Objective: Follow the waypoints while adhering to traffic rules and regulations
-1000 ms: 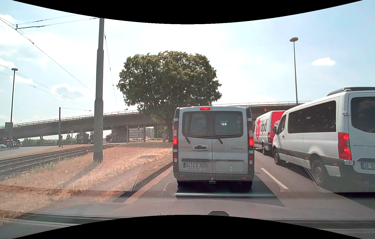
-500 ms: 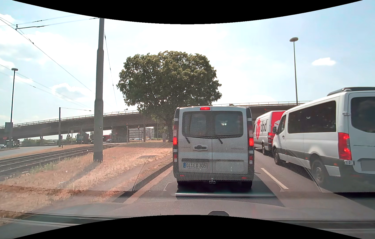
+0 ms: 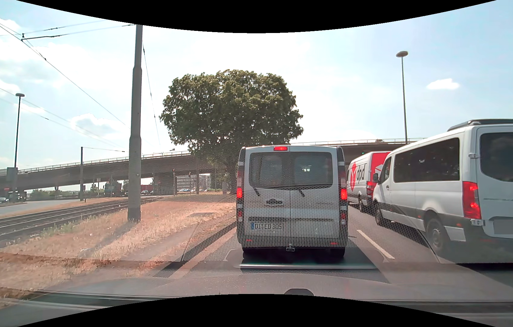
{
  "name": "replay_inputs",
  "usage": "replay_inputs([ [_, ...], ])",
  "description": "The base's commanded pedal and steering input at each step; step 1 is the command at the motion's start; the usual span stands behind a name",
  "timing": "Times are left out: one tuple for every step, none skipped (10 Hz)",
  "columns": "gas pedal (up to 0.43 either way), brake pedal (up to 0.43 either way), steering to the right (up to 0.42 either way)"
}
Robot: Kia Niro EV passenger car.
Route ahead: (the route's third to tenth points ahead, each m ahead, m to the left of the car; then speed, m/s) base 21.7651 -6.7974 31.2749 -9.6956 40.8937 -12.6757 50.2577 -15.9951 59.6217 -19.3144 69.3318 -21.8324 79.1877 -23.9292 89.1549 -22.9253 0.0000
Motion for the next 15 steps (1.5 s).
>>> replay_inputs([
  [0.0,0.293,0.014],
  [0.0,0.293,0.014],
  [0.0,0.293,0.014],
  [0.0,0.293,0.014],
  [0.0,0.293,0.014],
  [0.0,0.299,0.014],
  [0.0,0.293,0.014],
  [0.0,0.293,0.014],
  [0.0,0.293,0.014],
  [0.0,0.299,0.014],
  [0.0,0.293,0.014],
  [0.0,0.293,0.014],
  [0.0,0.293,0.014],
  [0.0,0.293,0.014],
  [0.0,0.299,0.014],
])
